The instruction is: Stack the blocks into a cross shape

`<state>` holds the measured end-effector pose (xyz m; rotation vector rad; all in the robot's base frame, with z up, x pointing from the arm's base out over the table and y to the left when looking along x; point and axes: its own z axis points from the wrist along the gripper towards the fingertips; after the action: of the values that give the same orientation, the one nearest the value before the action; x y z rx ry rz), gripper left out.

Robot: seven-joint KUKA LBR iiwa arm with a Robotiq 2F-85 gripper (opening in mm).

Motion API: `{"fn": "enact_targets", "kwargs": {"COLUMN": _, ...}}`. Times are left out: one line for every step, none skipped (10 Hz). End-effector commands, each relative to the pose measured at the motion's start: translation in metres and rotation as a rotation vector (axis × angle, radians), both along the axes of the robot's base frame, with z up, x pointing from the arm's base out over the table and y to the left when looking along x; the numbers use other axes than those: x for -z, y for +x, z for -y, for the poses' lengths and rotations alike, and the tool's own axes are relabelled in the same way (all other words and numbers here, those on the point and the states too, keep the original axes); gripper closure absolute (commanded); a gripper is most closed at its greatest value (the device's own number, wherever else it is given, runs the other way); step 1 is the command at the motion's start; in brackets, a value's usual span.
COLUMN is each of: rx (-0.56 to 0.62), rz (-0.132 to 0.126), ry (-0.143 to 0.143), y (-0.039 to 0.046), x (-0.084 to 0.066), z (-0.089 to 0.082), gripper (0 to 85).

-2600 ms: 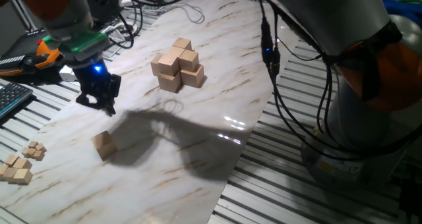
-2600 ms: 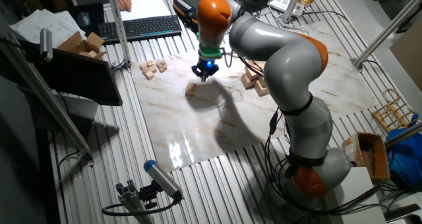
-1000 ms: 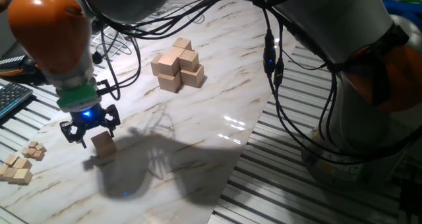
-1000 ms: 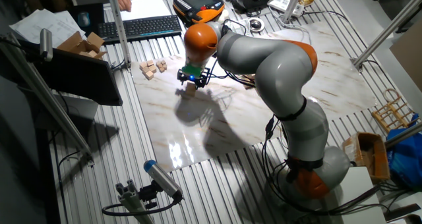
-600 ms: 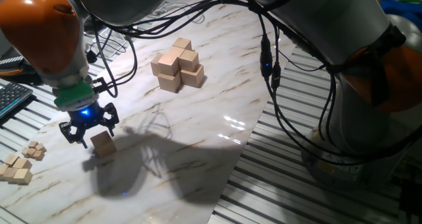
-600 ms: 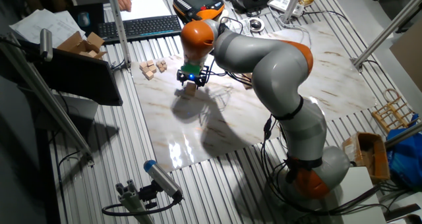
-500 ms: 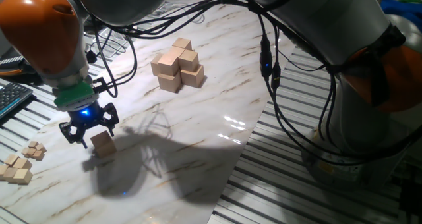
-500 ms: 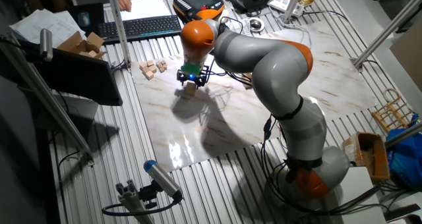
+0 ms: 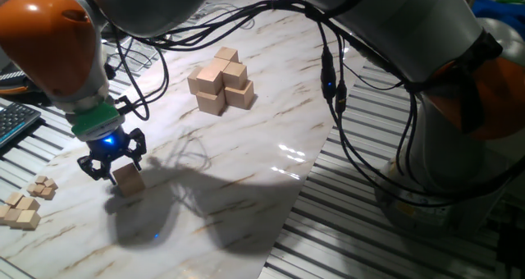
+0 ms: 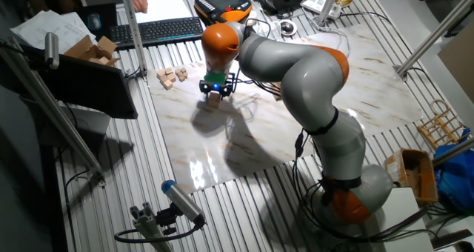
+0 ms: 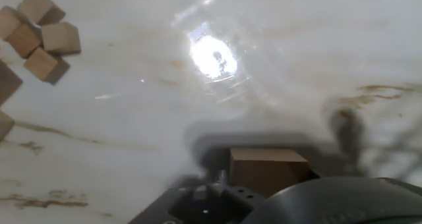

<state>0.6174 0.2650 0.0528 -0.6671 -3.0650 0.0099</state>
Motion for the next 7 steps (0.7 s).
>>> {"fn": "enact_targets", "kwargs": {"rx": -0.006, "rz": -0.001, "ry": -0.001, "y": -0.0006, "x": 0.001, "z": 0.001, "gripper": 51.0}}
{"fn": "enact_targets", "kwargs": {"rx": -0.009, "rz": 0.002, "ry": 0.007, "y": -0.0015, "x": 0.003, "z": 0.002, "gripper": 51.0}}
{"fn": "enact_targets", "kwargs": {"rx": -0.018, "rz": 0.006, "ry": 0.002, "y": -0.0015, "x": 0.003, "z": 0.002, "gripper": 51.0}}
{"fn": "enact_targets", "kwargs": {"rx": -0.044, "rz": 0.008, "ry": -0.002, "y": -0.0001, "x": 0.000, "z": 0.002, "gripper": 68.0}}
{"fn": "enact_targets", "kwargs": {"rx": -0.081, "rz": 0.001, "ry": -0.001, "y": 0.0037, "x": -0.008, "z": 0.005, "gripper": 85.0}}
{"fn": "enact_targets", "kwargs": {"rx": -0.110, "rz": -0.010, "ry": 0.016, "y": 0.0099, "x": -0.019, "z": 0.012, "gripper": 85.0}}
{"fn": "enact_targets", "kwargs": {"rx": -0.146, "rz": -0.016, "ry": 0.026, "y": 0.0168, "x": -0.031, "z": 0.024, "gripper": 85.0}}
